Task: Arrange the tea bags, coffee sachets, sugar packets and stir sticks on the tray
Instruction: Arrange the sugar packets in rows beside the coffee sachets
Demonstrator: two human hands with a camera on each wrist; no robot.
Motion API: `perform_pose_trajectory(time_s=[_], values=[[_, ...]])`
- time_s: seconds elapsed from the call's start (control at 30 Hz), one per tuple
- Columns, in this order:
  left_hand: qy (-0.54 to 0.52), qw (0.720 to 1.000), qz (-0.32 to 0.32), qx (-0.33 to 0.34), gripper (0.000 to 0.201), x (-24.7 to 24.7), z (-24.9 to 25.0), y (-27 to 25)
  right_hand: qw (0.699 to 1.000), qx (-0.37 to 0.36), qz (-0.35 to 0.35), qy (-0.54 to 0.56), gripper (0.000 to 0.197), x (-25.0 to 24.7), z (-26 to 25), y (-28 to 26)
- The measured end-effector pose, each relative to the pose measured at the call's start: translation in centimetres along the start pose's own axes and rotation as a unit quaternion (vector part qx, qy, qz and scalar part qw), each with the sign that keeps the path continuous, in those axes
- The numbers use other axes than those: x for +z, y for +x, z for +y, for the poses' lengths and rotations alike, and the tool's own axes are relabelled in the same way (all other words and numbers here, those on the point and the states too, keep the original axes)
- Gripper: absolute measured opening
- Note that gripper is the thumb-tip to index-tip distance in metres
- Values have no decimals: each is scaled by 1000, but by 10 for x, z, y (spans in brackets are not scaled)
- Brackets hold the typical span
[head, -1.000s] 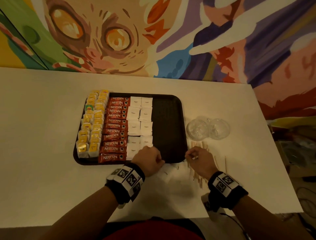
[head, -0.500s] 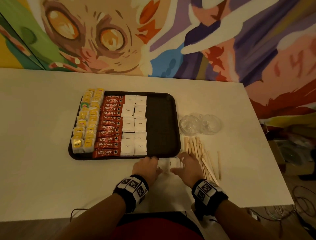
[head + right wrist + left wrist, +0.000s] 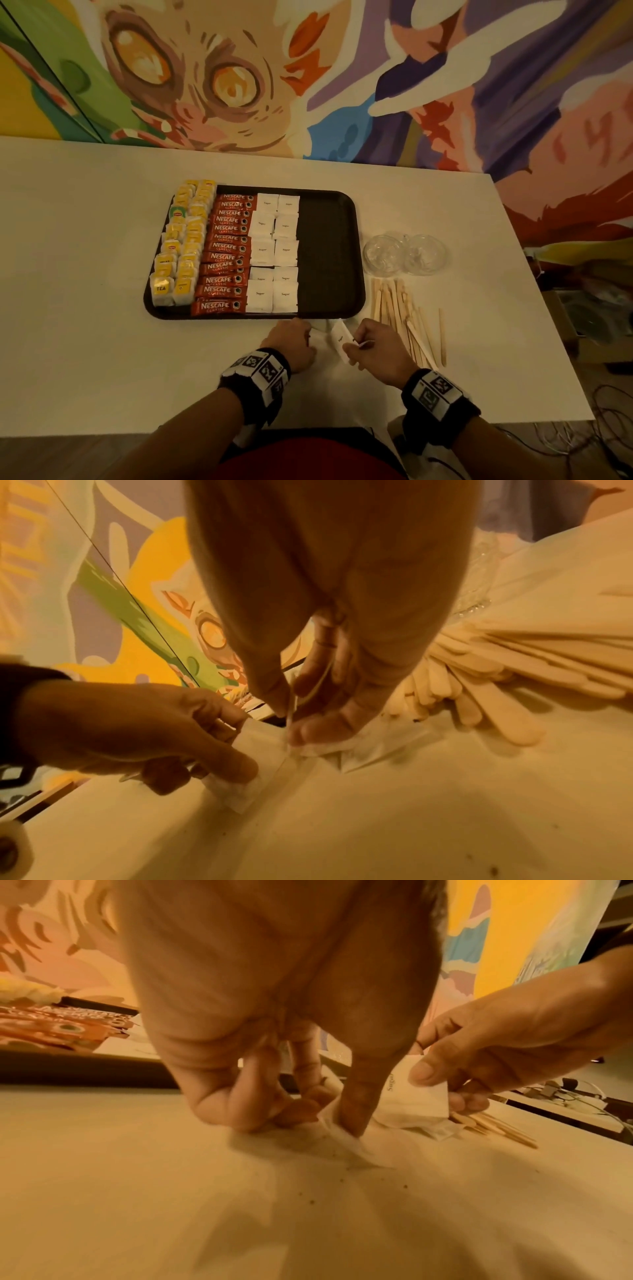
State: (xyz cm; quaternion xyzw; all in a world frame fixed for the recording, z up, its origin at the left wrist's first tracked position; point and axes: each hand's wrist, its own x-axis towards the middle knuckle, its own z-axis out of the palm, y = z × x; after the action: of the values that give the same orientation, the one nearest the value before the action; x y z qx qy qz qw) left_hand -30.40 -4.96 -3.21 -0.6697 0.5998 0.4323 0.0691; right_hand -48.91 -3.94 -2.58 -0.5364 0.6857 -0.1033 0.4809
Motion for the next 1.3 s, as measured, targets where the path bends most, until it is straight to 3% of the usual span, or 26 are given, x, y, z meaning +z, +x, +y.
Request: perform_pose_trajectory(time_s=[0.13,0.27,0.43,0.53,0.63,0.87,1.03,1.3], values=[[-88,994,62,30,27,-1,-5,-6,996,-31,0,82,22,0,-10,-1],[-168,979,114,31,24,-23,-20,-13,990,-54,5,128,34,0,-31,6],[-251,951,182,-10,28,-58,-49,-10,986,-77,0,145,17,11,-59,23],[-249,939,236,-3,14,-71,-61,-5,983,-70,-1,171,13,22,-75,37],[-302,919,253,-14,16,-80,-67,0,983,-58,6,175,12,33,-86,49],[-224,931,283,-51,27,-96,-70,20,991,-37,72,111,25,50,-99,84],[-236,928,279,-72,24,-105,-68,38,990,-7,99,97,24,53,-104,103],[-268,904,309,-125,19,-115,-57,51,994,14,89,69,30,58,-110,115]])
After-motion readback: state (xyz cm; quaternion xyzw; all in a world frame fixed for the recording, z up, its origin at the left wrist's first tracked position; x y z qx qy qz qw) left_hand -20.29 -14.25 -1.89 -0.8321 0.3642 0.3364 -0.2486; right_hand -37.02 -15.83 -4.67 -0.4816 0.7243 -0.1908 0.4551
